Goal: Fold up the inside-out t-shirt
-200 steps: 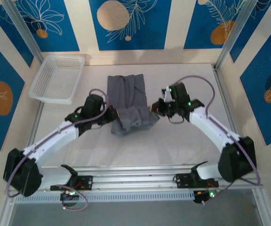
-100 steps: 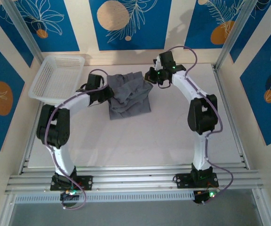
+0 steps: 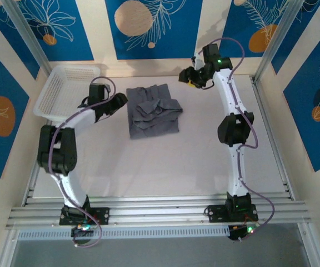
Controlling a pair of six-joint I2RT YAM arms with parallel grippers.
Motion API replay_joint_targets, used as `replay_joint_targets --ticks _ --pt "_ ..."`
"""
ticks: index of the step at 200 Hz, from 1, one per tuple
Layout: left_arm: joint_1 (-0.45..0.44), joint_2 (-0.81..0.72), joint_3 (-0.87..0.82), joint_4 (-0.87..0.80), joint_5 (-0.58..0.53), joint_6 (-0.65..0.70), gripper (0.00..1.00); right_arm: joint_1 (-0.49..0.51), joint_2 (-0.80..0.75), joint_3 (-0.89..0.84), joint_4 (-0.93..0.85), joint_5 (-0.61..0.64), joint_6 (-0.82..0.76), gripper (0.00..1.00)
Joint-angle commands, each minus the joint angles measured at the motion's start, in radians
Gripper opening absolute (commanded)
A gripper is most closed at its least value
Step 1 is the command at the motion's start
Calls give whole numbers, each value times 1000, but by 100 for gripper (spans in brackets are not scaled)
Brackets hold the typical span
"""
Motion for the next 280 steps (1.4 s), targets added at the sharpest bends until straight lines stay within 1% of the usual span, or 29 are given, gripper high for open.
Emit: replay_joint_targets --ticks 1,10,21,36,51,71,89,100,118,126,138,150,158,172,177,179,189,201,229,250,271,274,280 --pt "-75 -102 -118 -59 -10 69 60 62 -155 -402 -33 -9 -107 56" --pt "-110 -124 -149 -102 -33 101 59 61 -238 -576 65 -25 -92 57" --pt "-153 -137 -178 -139 -66 131 58 54 -313 -737 166 -43 -52 57" --pt "-198 -138 -211 -154 -106 142 56 52 -384 -921 325 -59 24 57" --pt "-205 -111 -235 -131 -103 119 53 58 -411 -1059 481 -78 116 56" --pt "-205 -75 -249 -109 -124 100 43 89 -391 -1141 612 -76 199 55" --pt "-205 -50 -250 -93 -140 99 41 105 -358 -1156 664 -40 235 55" --pt "-205 -30 -242 -74 -117 104 41 107 -340 -1154 681 -41 251 55" --pt "-205 12 -230 -24 -33 93 41 106 -325 -1143 705 -57 276 54" --pt "-205 26 -233 1 -12 80 41 104 -323 -1139 716 -62 286 51" --pt "-204 42 -236 19 -7 63 41 105 -317 -1132 729 -74 298 40" --pt "-203 57 -236 30 -6 54 35 105 -307 -1122 730 -83 304 29" --pt "-203 63 -236 32 -5 53 27 108 -303 -1119 728 -89 306 22" --pt "-201 59 -245 31 -6 50 7 107 -310 -1127 725 -95 303 6" --pt "-199 52 -253 31 -6 50 2 107 -318 -1136 727 -94 301 1" --pt "-198 48 -256 31 -6 49 0 105 -322 -1140 728 -92 300 0" --pt "-195 23 -277 28 -6 48 0 104 -354 -1176 742 -79 303 0" --pt "-191 -21 -315 18 2 48 0 99 -420 -1258 785 -44 326 0" --pt "-204 -160 -462 -1 52 38 0 91 -644 -1563 908 29 402 0" --pt "-266 -303 -611 -45 48 9 0 107 -826 -1785 930 50 443 0" --pt "-361 -444 -736 -76 23 -78 0 141 -1009 -1958 896 85 478 0" --pt "-375 -463 -748 -80 14 -89 3 148 -1029 -1974 892 85 481 0" --pt "-401 -499 -765 -99 -4 -111 16 159 -1068 -2001 882 79 482 0"
